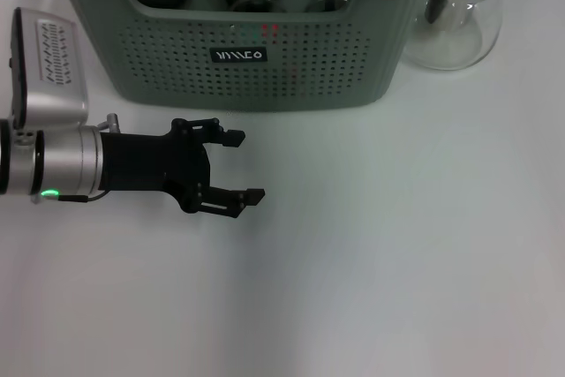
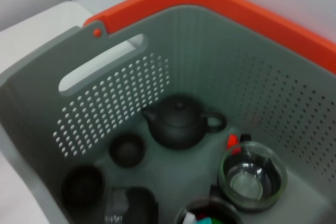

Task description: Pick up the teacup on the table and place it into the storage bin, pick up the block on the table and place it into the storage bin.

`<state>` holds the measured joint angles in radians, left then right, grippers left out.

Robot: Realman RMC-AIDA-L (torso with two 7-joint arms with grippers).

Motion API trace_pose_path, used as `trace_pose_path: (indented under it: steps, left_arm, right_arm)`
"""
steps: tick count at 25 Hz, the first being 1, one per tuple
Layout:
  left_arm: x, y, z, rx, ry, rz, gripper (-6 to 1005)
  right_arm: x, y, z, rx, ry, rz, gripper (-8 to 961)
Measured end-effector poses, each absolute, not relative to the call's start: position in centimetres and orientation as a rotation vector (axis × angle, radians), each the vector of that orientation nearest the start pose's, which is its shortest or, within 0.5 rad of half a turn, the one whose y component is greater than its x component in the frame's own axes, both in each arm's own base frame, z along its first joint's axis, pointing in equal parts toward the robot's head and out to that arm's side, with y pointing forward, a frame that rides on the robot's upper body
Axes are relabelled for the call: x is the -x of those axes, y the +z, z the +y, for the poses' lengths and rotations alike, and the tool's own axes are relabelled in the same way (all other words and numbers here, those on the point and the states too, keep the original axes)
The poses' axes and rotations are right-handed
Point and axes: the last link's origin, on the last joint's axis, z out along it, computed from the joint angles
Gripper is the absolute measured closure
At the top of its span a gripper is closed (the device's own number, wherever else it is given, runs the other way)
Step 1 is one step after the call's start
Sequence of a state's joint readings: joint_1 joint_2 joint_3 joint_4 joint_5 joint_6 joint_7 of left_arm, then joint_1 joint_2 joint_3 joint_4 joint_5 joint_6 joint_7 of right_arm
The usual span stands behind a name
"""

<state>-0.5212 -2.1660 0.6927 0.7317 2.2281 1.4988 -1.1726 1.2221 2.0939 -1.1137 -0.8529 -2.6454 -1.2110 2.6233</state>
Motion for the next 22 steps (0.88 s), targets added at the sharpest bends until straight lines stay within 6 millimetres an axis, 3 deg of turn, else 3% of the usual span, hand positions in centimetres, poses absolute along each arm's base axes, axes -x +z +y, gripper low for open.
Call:
trace_pose_path:
  steps: [1,4,9,15,22]
  left_arm:
    - [26.9,-3.5,31.6,2.853,-0.401,-0.319,110]
    - [26.8,-3.4,31.8,2.837,-0.426,-0.323,110]
    - [26.4,-2.5,31.8,2.798,-0.529,-0.351,110]
    - [26.2,-0.3,31.0,2.738,-0.739,-0.397,110]
    - [27.1,1.1,29.3,2.728,-0.823,-0.45,110]
  right_arm:
    - [-2.6,-2.1,46.5,2.534,-0.093,0.751,520]
    - [-2.7,-1.7,46.2,2.558,0.01,0.737,276]
    - [-3.2,-0.1,44.1,2.676,0.331,0.665,69]
    - [-7.1,1.5,39.7,2.809,0.603,0.524,76]
    - [-15.4,0.2,34.3,2.953,0.604,0.452,79]
